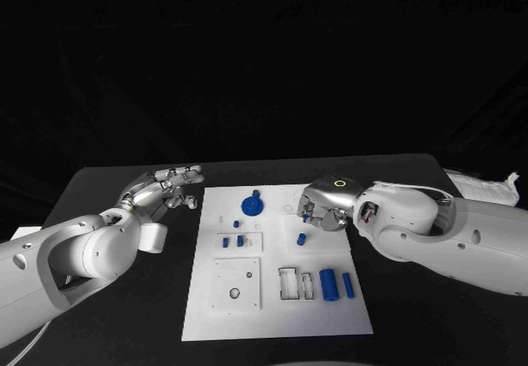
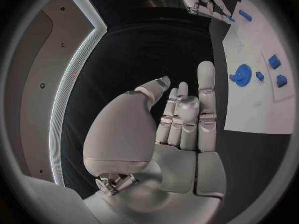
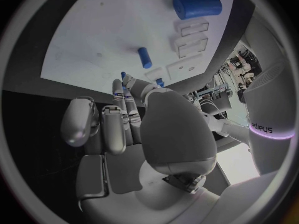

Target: Assemble the parts on the task board

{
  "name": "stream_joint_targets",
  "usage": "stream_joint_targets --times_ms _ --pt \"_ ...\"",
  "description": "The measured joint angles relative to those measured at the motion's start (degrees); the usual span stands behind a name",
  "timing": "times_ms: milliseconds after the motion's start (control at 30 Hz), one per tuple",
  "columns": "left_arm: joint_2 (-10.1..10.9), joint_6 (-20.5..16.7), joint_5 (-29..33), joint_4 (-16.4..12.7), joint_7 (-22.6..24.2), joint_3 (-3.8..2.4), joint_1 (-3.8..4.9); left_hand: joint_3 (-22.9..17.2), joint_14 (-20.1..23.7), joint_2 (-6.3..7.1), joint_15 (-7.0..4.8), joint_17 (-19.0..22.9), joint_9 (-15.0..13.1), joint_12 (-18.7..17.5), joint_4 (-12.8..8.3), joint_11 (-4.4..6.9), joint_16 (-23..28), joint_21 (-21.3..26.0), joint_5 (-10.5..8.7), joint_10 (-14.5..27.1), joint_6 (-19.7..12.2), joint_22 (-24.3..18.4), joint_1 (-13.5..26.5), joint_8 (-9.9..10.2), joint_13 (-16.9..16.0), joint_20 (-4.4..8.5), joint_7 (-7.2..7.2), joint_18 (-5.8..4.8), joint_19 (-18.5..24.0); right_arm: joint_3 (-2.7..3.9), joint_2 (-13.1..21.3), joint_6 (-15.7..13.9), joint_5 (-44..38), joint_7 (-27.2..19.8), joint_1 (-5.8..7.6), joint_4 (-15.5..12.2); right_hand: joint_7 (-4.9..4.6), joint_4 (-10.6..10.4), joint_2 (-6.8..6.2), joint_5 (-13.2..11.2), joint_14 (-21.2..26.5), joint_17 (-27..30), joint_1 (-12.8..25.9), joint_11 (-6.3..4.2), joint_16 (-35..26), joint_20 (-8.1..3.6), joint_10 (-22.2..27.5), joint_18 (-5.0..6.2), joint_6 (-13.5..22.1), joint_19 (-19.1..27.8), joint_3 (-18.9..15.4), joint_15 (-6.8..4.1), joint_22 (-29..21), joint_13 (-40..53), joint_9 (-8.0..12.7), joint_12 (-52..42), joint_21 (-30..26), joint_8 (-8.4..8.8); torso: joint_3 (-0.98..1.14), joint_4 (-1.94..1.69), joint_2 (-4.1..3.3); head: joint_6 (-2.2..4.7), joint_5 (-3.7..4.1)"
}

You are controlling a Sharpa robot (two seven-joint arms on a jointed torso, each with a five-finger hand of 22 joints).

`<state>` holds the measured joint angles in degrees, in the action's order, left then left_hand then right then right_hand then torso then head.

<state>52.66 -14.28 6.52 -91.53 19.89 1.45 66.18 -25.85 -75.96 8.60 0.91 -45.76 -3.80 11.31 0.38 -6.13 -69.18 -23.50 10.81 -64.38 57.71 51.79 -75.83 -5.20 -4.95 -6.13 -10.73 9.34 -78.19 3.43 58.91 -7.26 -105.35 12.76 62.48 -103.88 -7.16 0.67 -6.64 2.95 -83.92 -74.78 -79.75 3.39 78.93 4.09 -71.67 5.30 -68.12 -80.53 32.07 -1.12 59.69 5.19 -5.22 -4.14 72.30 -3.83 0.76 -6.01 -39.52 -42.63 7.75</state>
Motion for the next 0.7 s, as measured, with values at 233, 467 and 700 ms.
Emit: stream_joint_targets --times_ms 233,467,700 --pt "-0.08 -0.01 0.0 0.07 0.0 0.0 -0.09 0.0 -0.01 0.0 0.01 0.0 0.0 0.0 0.0 0.0 0.0 0.0 0.0 0.0 0.0 0.0 0.0 0.0 0.0 0.0 0.0 0.0 0.0 0.2 -1.29 -0.06 0.28 0.06 0.1 -3.76 0.09 0.06 -0.01 0.73 0.0 -0.01 0.0 0.0 0.0 0.0 0.0 0.01 -0.14 0.0 0.53 0.0 0.01 -0.08 0.0 0.08 0.0 -0.13 0.0 -0.13 -0.03 -0.38 -1.38" --pt "-0.33 -0.01 0.0 0.23 0.03 0.0 -0.15 0.0 -0.01 0.0 0.01 0.0 -0.01 0.0 0.0 0.0 0.0 0.0 0.0 0.0 0.0 0.0 0.0 0.0 0.01 0.0 0.01 0.0 0.0 0.29 -5.01 0.0 0.52 -0.02 -0.13 -4.33 0.0 0.06 -0.31 1.04 0.0 -0.01 0.3 0.01 -0.01 0.0 0.01 0.0 -0.25 0.0 0.53 0.0 0.0 -0.04 -0.06 0.09 0.0 -0.13 -0.13 -0.18 0.01 -0.9 -3.8" --pt "-0.54 0.04 0.01 0.27 0.05 0.0 -0.16 0.16 0.39 -0.26 0.0 0.31 -0.01 0.25 -0.16 -0.07 0.0 0.0 0.0 0.07 0.0 -0.11 -0.26 0.0 0.01 0.0 0.01 -0.01 0.0 0.15 -9.64 0.13 0.44 -0.52 -3.06 -2.26 0.0 0.06 -0.14 1.05 0.0 0.0 0.47 0.02 -0.03 0.0 0.01 0.0 -0.25 0.0 0.52 0.0 0.0 -0.04 -0.06 0.08 0.0 -0.11 -0.18 -0.16 0.02 -1.53 -6.53"
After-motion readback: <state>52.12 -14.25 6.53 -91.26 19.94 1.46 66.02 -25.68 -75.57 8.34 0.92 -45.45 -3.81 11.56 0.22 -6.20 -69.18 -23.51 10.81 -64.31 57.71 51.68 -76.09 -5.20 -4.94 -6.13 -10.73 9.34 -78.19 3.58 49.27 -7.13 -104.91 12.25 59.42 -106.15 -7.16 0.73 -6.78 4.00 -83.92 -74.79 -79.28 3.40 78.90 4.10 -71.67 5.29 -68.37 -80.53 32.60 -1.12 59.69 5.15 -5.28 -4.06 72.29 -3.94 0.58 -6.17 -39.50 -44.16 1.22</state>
